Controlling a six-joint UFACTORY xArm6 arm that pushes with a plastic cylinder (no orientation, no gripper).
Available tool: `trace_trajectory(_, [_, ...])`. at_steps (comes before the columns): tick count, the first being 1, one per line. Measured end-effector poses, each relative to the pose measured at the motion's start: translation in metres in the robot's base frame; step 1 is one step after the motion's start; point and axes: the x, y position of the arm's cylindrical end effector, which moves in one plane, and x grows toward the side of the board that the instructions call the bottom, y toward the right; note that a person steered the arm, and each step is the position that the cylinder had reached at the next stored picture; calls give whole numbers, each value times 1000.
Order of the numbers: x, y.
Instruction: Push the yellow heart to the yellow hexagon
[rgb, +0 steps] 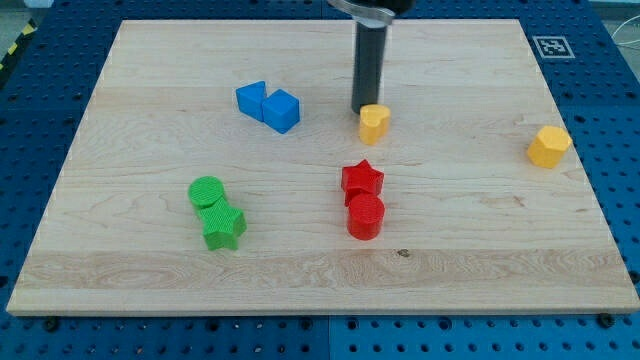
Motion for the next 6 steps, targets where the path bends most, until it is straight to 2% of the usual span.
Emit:
trace_trajectory(1, [24, 24])
trace_trajectory(2, [19, 21])
trace_trajectory(3, [-19, 3])
trace_trajectory(4, [-27, -8])
trace_trajectory(6, [18, -8])
